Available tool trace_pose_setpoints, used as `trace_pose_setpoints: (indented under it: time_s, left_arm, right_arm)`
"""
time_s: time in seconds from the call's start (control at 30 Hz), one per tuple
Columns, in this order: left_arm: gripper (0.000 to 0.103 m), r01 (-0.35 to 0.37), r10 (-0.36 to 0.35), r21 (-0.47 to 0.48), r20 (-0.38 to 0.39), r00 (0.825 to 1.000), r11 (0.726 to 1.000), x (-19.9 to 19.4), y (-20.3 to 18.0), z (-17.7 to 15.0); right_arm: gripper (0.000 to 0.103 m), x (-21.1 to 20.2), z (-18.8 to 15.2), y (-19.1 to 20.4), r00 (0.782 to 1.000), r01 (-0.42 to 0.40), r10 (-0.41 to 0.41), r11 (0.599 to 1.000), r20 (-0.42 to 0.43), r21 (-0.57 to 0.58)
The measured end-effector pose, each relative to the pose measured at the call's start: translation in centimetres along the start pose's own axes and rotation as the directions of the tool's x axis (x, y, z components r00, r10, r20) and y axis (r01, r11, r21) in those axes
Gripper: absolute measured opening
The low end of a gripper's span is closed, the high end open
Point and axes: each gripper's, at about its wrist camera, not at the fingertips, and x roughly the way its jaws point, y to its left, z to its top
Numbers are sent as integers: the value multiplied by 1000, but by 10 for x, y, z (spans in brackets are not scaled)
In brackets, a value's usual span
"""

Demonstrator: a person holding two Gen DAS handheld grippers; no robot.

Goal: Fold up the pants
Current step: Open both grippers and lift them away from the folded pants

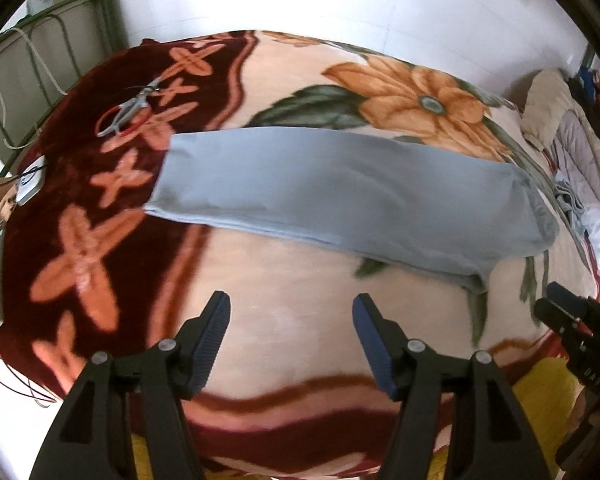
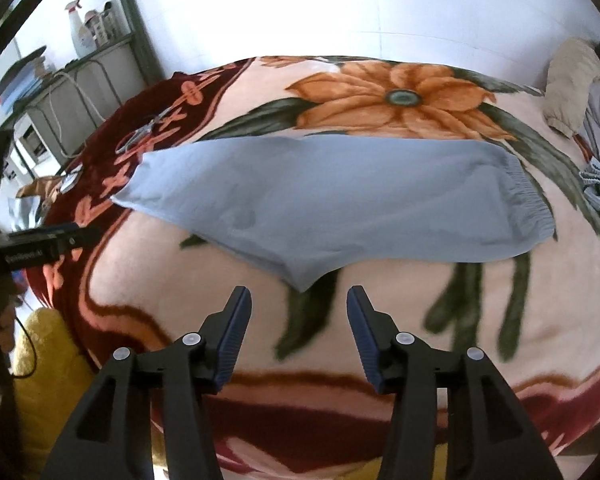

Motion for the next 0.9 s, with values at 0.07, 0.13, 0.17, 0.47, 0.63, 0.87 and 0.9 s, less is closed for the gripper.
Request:
trace_pose_setpoints:
  time_s: [0.07,0.13,0.17,0.47,0.63,0.87,0.9]
  left_arm:
    - [68,-7,7,-7,2,1000,1000,0,9,-1]
    - [68,-14,14,-13,1,1000,1000,1,18,0]
    - [68,-18,18,-15,0,1000,1000,3,22,0]
    - [68,-28,26,-62,-33,999,998,43,62,17]
    - [68,-18,12,-131,-45,999,991,69,90,33]
    - [68,40,-63,-289,-69,996,956,99,120,50]
    - [68,51,-77,-312,-72,994,949,103,123,50]
  right_arm:
    - [51,5,-4,6,1000,4,-4,1000,-8,-6]
    - [51,10,-7,11,1000,5,-5,1000,-18,-8]
    - [51,13,-9,12,1000,4,-5,1000,-23,-10]
    - [51,43,-21,19,999,5,-5,1000,-39,4]
    - [51,62,-27,18,998,20,-20,1000,-59,5]
    - [51,76,-30,17,998,20,-20,1000,-64,3]
    - [51,77,-30,17,998,22,-23,1000,-65,-2]
